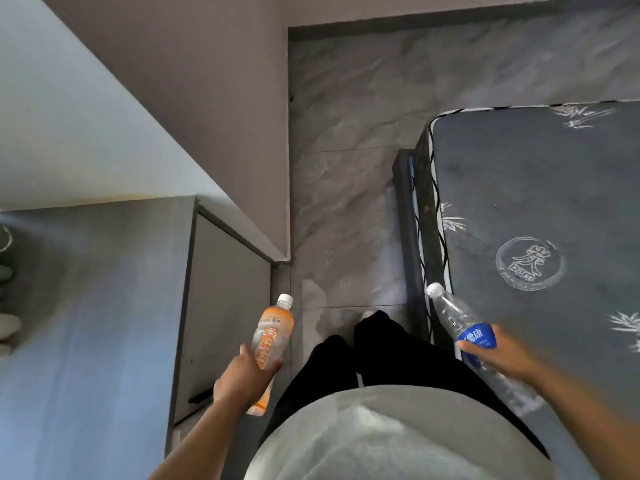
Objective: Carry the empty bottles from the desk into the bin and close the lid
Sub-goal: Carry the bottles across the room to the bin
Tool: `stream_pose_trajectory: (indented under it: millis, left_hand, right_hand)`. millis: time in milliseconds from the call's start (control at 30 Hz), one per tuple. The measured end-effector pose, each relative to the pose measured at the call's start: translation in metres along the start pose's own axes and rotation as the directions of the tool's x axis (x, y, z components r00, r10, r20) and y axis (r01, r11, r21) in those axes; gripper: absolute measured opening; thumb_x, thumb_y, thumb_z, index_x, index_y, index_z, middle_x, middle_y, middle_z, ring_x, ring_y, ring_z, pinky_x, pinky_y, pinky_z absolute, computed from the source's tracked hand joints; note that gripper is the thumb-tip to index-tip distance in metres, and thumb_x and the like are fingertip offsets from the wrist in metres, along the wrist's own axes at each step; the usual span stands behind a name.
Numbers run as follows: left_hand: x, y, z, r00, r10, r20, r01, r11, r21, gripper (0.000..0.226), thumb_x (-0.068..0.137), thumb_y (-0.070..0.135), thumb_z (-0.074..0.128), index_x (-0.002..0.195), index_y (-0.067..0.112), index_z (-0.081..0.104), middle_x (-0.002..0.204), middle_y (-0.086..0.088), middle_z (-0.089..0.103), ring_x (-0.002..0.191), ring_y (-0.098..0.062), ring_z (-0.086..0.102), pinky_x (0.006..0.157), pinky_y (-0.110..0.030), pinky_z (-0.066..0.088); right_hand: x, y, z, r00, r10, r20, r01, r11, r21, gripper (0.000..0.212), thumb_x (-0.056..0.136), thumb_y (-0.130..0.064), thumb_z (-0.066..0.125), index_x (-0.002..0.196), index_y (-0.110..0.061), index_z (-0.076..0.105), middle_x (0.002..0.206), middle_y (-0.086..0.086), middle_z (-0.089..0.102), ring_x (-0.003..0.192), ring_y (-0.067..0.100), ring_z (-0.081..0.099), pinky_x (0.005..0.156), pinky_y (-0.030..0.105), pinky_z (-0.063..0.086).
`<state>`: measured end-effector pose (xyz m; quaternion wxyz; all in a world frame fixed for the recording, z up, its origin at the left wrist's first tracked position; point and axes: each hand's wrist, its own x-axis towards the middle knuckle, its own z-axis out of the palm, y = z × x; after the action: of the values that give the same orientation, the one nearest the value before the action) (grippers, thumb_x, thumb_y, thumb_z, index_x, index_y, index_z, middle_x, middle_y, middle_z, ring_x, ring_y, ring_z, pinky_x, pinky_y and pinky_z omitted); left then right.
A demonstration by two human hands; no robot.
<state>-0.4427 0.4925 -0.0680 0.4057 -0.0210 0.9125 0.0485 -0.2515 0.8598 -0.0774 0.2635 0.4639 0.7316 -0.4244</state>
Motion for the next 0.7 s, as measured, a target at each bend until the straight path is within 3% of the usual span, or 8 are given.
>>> stream_pose_trajectory:
  millis: [133, 233, 367, 500, 567, 700]
  left_hand:
    - [0.030, 0.043, -0.027, 0.998, 0.051, -0.026, -0.050, 0.997, 0.059, 0.070, 0.078, 0.063, 0.050, 0.127, 0.016, 0.035, 0.121, -0.007, 0.060, 0.108, -0.029, 0.060, 0.090, -0.041, 0.049]
    - [0.050, 0.080, -0.045, 0.996, 0.080, -0.027, -0.078, 0.995, 0.063, 0.067, 0.080, 0.061, 0.051, 0.125, 0.014, 0.035, 0.121, -0.009, 0.060, 0.107, -0.031, 0.060, 0.089, -0.042, 0.048]
    - [0.064, 0.120, -0.055, 0.997, 0.077, -0.020, -0.076, 0.996, 0.044, 0.064, 0.082, 0.058, 0.051, 0.125, 0.013, 0.035, 0.120, -0.010, 0.060, 0.105, -0.031, 0.061, 0.089, -0.042, 0.049]
    - [0.075, 0.140, -0.063, 1.000, 0.020, 0.008, -0.020, 1.000, -0.005, 0.067, 0.081, 0.057, 0.054, 0.127, 0.011, 0.036, 0.120, -0.013, 0.060, 0.106, -0.033, 0.060, 0.087, -0.041, 0.049]
    - [0.079, 0.142, -0.067, 0.999, -0.025, 0.023, 0.026, 0.997, -0.067, 0.067, 0.081, 0.054, 0.056, 0.126, 0.009, 0.037, 0.118, -0.014, 0.061, 0.105, -0.033, 0.060, 0.086, -0.041, 0.048]
    - [0.096, 0.147, -0.082, 0.994, -0.101, 0.046, 0.106, 0.988, -0.111, 0.066, 0.080, 0.052, 0.058, 0.124, 0.007, 0.040, 0.114, -0.016, 0.062, 0.101, -0.034, 0.060, 0.087, -0.042, 0.050]
  right_hand:
    - [0.011, 0.018, -0.021, 0.996, 0.074, -0.046, -0.072, 0.996, 0.056, 0.032, 0.078, -0.017, 0.075, 0.056, -0.010, 0.053, 0.049, 0.004, 0.054, 0.048, 0.016, 0.050, 0.052, 0.025, 0.040]
    - [0.029, 0.015, -0.040, 0.995, 0.102, -0.020, -0.100, 0.989, 0.105, 0.026, 0.080, -0.015, 0.073, 0.065, -0.005, 0.054, 0.057, 0.011, 0.056, 0.050, 0.018, 0.048, 0.054, 0.027, 0.039]
    - [0.060, -0.012, -0.071, 0.995, 0.091, -0.035, -0.087, 0.992, 0.096, 0.026, 0.079, -0.022, 0.074, 0.084, -0.005, 0.055, 0.077, 0.014, 0.059, 0.066, 0.022, 0.053, 0.066, 0.029, 0.042]
    - [0.097, -0.056, -0.107, 0.994, 0.057, -0.089, -0.055, 0.998, 0.027, 0.051, 0.078, -0.042, 0.071, 0.110, -0.007, 0.051, 0.102, 0.013, 0.059, 0.096, 0.031, 0.058, 0.089, 0.038, 0.044]
    - [0.115, -0.077, -0.119, 0.997, 0.030, -0.067, -0.030, 1.000, -0.001, 0.056, 0.077, -0.049, 0.069, 0.109, -0.005, 0.055, 0.103, 0.018, 0.063, 0.100, 0.035, 0.061, 0.090, 0.040, 0.046]
    - [0.145, -0.119, -0.139, 0.998, -0.035, -0.048, 0.036, 0.999, 0.025, 0.040, 0.076, -0.046, 0.070, 0.096, -0.014, 0.054, 0.093, 0.010, 0.061, 0.084, 0.026, 0.061, 0.081, 0.038, 0.049]
